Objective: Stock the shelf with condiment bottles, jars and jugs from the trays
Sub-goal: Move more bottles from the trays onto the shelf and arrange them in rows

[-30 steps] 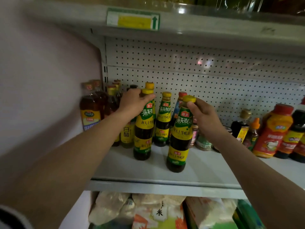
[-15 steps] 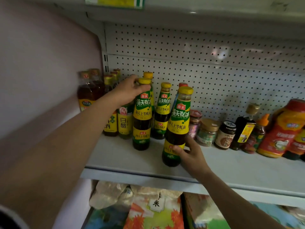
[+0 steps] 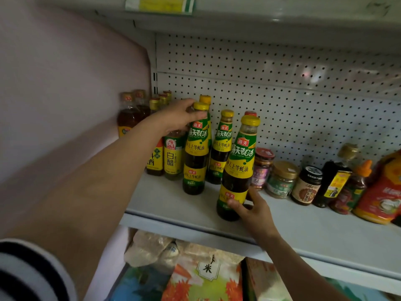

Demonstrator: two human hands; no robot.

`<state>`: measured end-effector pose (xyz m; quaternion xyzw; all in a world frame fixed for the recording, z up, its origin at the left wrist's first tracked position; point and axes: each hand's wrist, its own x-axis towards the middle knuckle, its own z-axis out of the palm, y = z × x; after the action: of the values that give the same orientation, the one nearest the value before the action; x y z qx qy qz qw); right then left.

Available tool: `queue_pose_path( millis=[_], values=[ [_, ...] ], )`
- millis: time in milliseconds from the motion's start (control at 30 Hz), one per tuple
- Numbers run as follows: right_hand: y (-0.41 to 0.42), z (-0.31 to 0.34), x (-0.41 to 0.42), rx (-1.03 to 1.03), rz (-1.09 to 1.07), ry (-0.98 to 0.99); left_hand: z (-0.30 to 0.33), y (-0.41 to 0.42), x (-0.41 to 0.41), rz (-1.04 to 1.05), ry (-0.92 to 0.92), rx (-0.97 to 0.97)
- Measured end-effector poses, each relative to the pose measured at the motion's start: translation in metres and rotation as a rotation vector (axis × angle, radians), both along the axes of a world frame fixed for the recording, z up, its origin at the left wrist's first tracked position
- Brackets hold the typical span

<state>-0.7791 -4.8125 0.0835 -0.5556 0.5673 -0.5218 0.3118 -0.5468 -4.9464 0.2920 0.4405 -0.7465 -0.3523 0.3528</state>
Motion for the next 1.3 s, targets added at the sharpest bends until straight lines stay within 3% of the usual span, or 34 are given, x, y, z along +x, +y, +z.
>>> queue_pose_path(
  millis=[167, 300, 400, 500, 600, 800, 1300],
  values=[
    [0.004, 0.003, 0.005, 0.003, -0.029, -0.017, 0.001, 0.0, 0.0, 0.003, -0.036, -0.035],
    [0.003, 0.0, 0.007, 0.004, -0.108, -0.013, -0.002, 0.002, 0.0, 0.11, -0.158, -0.204],
    [0.004, 0.0, 0.009, 0.015, -0.128, -0.031, -0.002, 0.015, 0.008, 0.153, 0.015, -0.343],
    [0.006, 0.001, 0.018, 0.009, -0.169, 0.003, 0.003, 0.043, 0.016, 0.007, 0.064, -0.45],
    [0.004, 0.003, 0.041, 0.01, -0.208, 0.05, 0.006, 0.07, 0.018, -0.149, -0.004, -0.419],
    [-0.001, 0.004, 0.103, 0.013, -0.085, 0.064, -0.014, 0.074, 0.038, -0.234, -0.098, -0.355],
    [-0.009, 0.008, 0.136, 0.056, -0.115, 0.164, -0.026, 0.067, 0.06, -0.185, -0.23, -0.387]
  ],
)
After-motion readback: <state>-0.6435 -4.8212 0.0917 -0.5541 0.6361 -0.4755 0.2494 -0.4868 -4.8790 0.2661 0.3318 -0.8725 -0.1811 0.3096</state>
